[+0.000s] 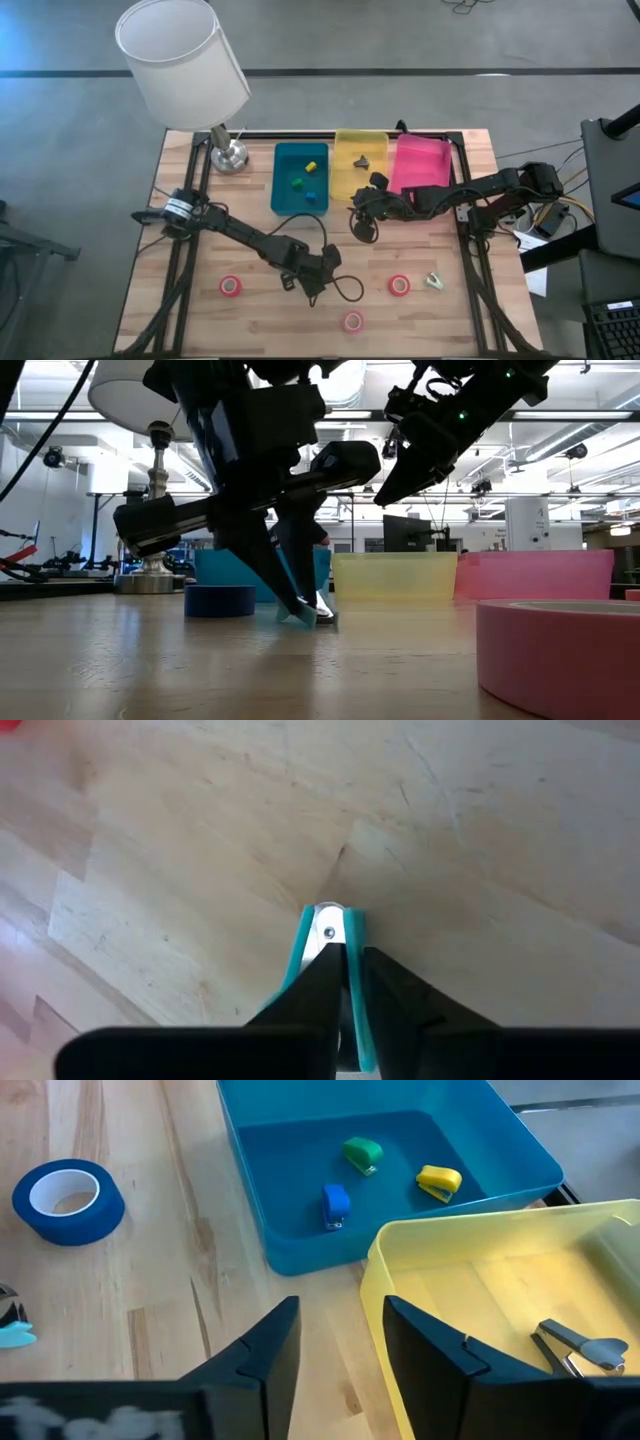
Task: Pick and place Stapler, Stapler remover, tape
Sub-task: Put the blue staple remover into the yellow bin
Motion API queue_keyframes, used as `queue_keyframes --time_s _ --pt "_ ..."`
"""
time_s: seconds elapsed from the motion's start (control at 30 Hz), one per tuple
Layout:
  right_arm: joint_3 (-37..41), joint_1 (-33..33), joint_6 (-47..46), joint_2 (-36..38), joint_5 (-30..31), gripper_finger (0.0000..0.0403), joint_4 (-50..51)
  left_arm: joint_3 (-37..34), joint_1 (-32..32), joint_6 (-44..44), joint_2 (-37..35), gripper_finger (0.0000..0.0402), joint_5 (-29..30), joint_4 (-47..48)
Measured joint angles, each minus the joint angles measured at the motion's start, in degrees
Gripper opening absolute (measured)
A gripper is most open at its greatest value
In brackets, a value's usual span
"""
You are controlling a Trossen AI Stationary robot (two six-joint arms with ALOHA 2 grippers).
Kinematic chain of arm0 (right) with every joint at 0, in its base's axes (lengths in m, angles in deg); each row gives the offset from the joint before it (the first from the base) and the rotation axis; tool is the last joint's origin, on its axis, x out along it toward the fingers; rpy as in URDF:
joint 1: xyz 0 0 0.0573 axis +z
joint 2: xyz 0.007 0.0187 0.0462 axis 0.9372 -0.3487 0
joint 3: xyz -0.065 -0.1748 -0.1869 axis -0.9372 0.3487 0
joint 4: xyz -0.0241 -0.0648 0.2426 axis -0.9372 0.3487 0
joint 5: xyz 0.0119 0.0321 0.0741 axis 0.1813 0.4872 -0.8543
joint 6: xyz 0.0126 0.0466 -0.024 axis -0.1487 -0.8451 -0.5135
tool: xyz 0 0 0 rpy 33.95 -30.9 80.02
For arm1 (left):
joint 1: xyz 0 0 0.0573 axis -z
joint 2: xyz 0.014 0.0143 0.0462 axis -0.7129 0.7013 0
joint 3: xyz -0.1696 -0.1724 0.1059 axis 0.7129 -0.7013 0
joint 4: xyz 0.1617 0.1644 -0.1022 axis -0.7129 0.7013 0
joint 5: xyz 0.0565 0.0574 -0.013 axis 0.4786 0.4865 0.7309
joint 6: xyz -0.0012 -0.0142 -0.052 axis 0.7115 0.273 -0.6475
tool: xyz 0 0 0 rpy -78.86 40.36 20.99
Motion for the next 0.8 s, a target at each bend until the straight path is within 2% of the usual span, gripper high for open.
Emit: queue_keyframes --time_s 0.17,0.4,0.57,0.8 --pt "0.00 0.02 0.00 0.00 0.00 0.0134 0.00 0.15 0.02 -1.38 0.02 0.0035 0.33 -0.09" --pt "0.00 0.01 0.00 0.00 0.00 0.0141 0.00 0.42 0.00 -11.42 0.11 0.0053 0.34 -0.24" --pt "0.00 0.02 0.00 0.00 0.00 0.0138 0.00 0.42 0.07 -11.76 0.11 0.0065 0.71 -0.21" --pt "0.00 0.02 0.00 0.00 0.00 0.0130 0.00 0.35 0.13 -13.97 0.11 0.0081 4.91 0.16"
